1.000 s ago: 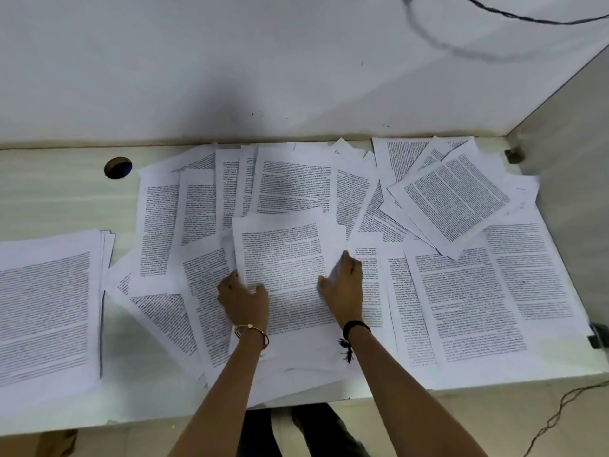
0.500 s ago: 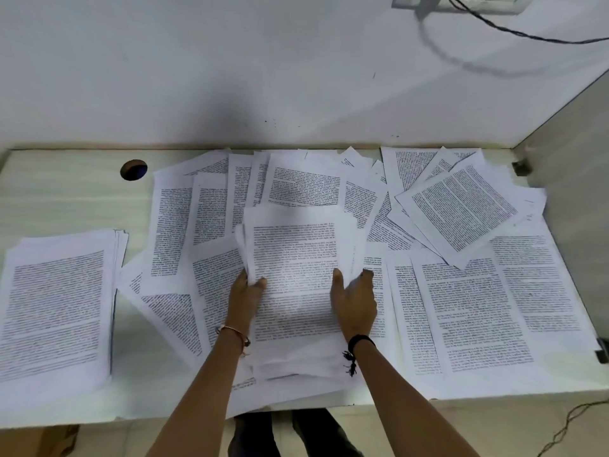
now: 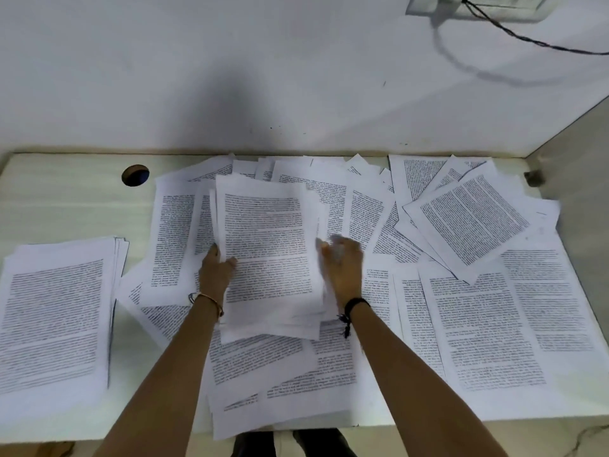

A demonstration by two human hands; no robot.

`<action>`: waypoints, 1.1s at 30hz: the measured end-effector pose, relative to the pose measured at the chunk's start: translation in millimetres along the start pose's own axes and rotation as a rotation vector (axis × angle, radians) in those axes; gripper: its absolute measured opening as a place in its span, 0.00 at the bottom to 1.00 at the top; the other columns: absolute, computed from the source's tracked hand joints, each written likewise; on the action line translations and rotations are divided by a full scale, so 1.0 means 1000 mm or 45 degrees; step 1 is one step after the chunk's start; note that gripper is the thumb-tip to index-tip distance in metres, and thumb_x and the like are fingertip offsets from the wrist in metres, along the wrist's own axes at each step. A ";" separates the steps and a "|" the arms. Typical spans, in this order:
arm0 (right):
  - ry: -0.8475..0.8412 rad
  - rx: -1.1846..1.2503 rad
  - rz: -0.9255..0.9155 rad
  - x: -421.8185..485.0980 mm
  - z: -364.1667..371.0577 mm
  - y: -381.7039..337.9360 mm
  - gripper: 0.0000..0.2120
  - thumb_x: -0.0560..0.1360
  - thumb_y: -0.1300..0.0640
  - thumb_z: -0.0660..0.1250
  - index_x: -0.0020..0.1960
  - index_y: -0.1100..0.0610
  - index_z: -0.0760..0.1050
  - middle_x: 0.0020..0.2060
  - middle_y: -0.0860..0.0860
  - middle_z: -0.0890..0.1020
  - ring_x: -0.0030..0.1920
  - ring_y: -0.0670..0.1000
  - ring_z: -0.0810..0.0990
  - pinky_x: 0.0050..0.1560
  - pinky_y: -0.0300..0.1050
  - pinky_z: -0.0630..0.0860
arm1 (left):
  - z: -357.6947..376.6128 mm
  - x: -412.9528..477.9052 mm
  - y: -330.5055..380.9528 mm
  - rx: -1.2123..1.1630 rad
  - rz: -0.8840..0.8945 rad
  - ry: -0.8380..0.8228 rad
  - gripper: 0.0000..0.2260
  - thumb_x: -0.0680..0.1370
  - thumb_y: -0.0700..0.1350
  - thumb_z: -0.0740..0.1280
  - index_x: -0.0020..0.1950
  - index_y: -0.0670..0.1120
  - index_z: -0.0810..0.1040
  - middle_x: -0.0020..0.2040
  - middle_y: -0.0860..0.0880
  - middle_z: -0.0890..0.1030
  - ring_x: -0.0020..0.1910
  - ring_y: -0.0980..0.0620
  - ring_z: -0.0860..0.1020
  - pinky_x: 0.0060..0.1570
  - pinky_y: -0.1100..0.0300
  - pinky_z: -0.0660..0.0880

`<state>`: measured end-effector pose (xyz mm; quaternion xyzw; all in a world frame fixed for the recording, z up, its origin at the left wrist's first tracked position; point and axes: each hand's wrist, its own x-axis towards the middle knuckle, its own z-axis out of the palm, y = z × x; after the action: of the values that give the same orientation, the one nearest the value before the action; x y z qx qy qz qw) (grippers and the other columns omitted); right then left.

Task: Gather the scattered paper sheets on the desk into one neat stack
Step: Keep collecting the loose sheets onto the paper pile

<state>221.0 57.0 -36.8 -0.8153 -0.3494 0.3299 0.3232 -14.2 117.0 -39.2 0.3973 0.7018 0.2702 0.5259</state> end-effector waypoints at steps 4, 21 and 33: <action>0.290 -0.212 0.245 0.028 -0.024 0.015 0.31 0.73 0.47 0.70 0.65 0.67 0.66 0.62 0.63 0.71 0.62 0.60 0.69 0.59 0.52 0.68 | 0.000 0.015 0.017 0.094 0.017 0.078 0.23 0.78 0.39 0.63 0.74 0.43 0.64 0.69 0.44 0.71 0.66 0.41 0.71 0.68 0.51 0.68; -0.374 0.275 0.185 0.058 -0.005 -0.021 0.31 0.81 0.48 0.57 0.76 0.62 0.50 0.74 0.62 0.62 0.73 0.60 0.63 0.70 0.54 0.62 | 0.045 0.059 0.061 0.278 0.019 -0.264 0.26 0.76 0.53 0.66 0.71 0.45 0.68 0.66 0.42 0.75 0.64 0.42 0.73 0.67 0.50 0.68; -0.110 0.576 0.409 0.062 -0.035 0.018 0.05 0.79 0.63 0.62 0.54 0.62 0.72 0.34 0.52 0.72 0.35 0.50 0.71 0.33 0.38 0.69 | 0.030 0.034 0.044 0.497 -0.007 -0.177 0.27 0.67 0.72 0.55 0.46 0.52 0.78 0.47 0.48 0.81 0.52 0.44 0.78 0.58 0.47 0.73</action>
<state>287.7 85.7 -49.5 -0.7526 -0.1467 0.4808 0.4254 21.7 168.1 -30.6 0.5073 0.7039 0.0995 0.4871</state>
